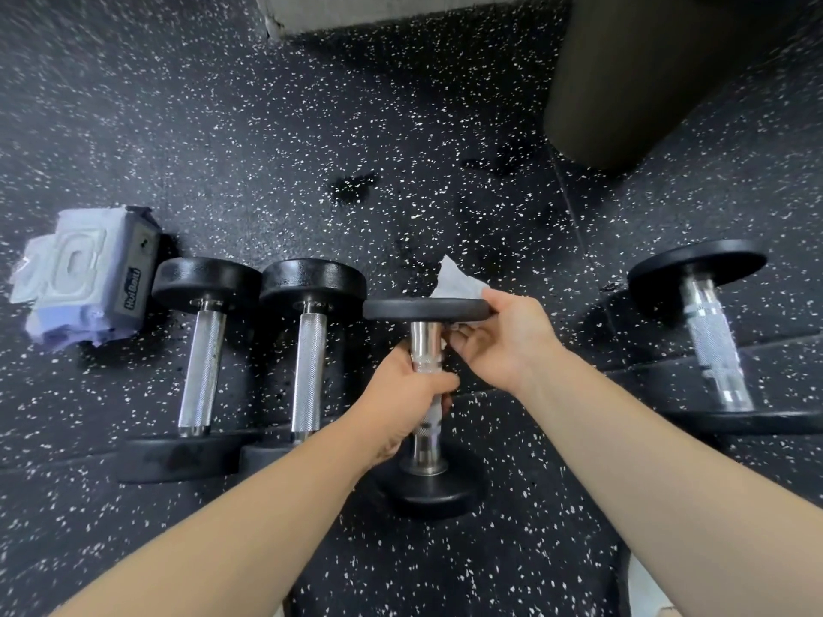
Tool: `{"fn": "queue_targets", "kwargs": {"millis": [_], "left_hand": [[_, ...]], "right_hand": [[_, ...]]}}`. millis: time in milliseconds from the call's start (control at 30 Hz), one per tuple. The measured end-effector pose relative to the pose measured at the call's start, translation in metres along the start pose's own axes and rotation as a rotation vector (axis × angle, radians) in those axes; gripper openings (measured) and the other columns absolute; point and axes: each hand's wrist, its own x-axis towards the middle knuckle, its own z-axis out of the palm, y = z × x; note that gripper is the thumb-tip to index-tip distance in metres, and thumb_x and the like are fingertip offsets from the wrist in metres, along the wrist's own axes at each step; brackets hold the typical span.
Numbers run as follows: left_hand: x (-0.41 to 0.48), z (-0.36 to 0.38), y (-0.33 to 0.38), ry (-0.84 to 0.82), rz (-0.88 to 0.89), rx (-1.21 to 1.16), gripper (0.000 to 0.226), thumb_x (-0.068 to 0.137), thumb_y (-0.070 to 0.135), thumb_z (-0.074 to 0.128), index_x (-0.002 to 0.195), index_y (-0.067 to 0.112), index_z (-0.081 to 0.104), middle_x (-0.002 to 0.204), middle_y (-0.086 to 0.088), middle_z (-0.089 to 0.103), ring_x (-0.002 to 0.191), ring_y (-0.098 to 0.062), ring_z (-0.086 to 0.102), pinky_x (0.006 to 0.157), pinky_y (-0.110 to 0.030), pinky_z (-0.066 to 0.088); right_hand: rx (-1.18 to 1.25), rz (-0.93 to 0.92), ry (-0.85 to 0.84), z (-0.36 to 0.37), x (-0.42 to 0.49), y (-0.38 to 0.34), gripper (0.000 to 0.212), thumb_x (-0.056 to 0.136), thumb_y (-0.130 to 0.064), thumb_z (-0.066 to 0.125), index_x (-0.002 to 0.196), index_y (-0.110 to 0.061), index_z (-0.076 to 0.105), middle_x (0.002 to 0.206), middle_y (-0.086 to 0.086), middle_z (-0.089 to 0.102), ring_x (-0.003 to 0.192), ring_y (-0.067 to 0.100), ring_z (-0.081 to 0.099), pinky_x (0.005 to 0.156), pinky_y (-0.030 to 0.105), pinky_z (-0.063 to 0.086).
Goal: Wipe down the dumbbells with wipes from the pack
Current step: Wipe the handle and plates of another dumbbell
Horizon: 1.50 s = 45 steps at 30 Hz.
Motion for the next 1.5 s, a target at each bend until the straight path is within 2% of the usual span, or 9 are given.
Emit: {"fn": "queue_targets", "kwargs": {"millis": [167,333,500,600,733,833,933,1267,1500], "left_hand": [[-0.001,0.009,0.020,-0.002,0.064,0.051,0.025,0.081,0.002,0.065,0.096,0.016,0.050,0.081,-0.008,0.059,0.069,-0.018,0.061,0.067,-0.037,0.055],[-0.013,0.030,0.020,0.209,0.223,0.478,0.050,0.084,0.019,0.067,0.109,0.025,0.024,0.108,-0.001,0.051,0.090,-0.015,0.056,0.076,-0.030,0.049],[-0.005,0.031,0.017,0.369,0.172,0.431,0.060,0.081,0.014,0.068,0.124,0.016,0.026,0.107,-0.006,0.057,0.095,-0.028,0.061,0.079,-0.038,0.051],[0.003,0.023,0.019,0.349,0.117,0.353,0.057,0.082,0.016,0.068,0.125,0.018,0.031,0.104,-0.006,0.062,0.094,-0.027,0.063,0.083,-0.043,0.054],[0.005,0.021,0.007,0.283,0.108,0.221,0.049,0.071,0.016,0.071,0.116,0.012,0.050,0.098,-0.011,0.066,0.081,-0.022,0.064,0.066,-0.035,0.053],[0.007,0.024,-0.003,0.229,0.102,0.174,0.049,0.069,0.018,0.076,0.114,0.016,0.057,0.094,-0.008,0.068,0.076,-0.018,0.065,0.062,-0.031,0.051],[0.010,0.028,-0.004,0.202,0.100,0.156,0.048,0.071,0.019,0.076,0.114,0.017,0.055,0.089,-0.005,0.066,0.073,-0.018,0.062,0.064,-0.033,0.051],[0.003,0.012,0.001,0.039,0.074,0.007,0.045,0.079,-0.003,0.070,0.117,0.009,0.049,0.079,-0.010,0.059,0.055,-0.015,0.055,0.057,-0.032,0.050],[-0.005,0.014,0.007,0.053,0.026,0.241,0.039,0.079,0.012,0.073,0.104,0.018,0.044,0.086,-0.001,0.058,0.075,-0.015,0.058,0.081,-0.039,0.053]], "right_hand": [[0.050,-0.162,0.028,0.000,-0.009,-0.015,0.022,0.097,-0.008,0.047,0.114,0.004,0.053,0.111,0.021,0.065,0.102,0.032,0.067,0.083,0.043,0.058],[0.051,-0.239,0.017,0.010,-0.021,-0.016,0.009,0.096,-0.002,0.045,0.093,0.001,0.053,0.084,0.016,0.058,0.081,0.027,0.060,0.084,0.045,0.056],[0.072,-0.238,-0.072,0.021,-0.028,-0.004,0.010,0.096,0.000,0.047,0.101,0.006,0.054,0.105,0.016,0.054,0.092,0.025,0.055,0.088,0.039,0.054],[0.112,-0.171,-0.169,0.021,-0.033,0.000,0.017,0.099,-0.002,0.043,0.110,0.004,0.054,0.120,0.014,0.058,0.112,0.028,0.060,0.098,0.046,0.050],[0.122,-0.088,-0.187,0.020,-0.024,-0.001,0.040,0.095,0.006,0.034,0.132,0.003,0.049,0.136,0.023,0.052,0.104,0.029,0.061,0.080,0.037,0.056],[0.101,-0.034,-0.070,0.014,-0.008,-0.003,0.031,0.097,-0.002,0.038,0.123,0.000,0.055,0.123,0.015,0.057,0.092,0.023,0.052,0.090,0.032,0.049],[0.029,-0.024,0.038,0.012,-0.003,-0.010,0.019,0.096,-0.013,0.049,0.110,-0.002,0.056,0.103,0.015,0.060,0.089,0.026,0.058,0.072,0.038,0.055],[0.034,-0.100,-0.056,0.008,-0.021,-0.009,0.026,0.097,-0.006,0.045,0.116,0.009,0.054,0.118,0.021,0.061,0.101,0.031,0.062,0.096,0.048,0.050],[-0.023,-0.094,0.138,-0.002,-0.007,-0.009,0.010,0.094,-0.007,0.050,0.089,-0.001,0.058,0.077,0.013,0.063,0.067,0.023,0.059,0.068,0.034,0.057]]}}
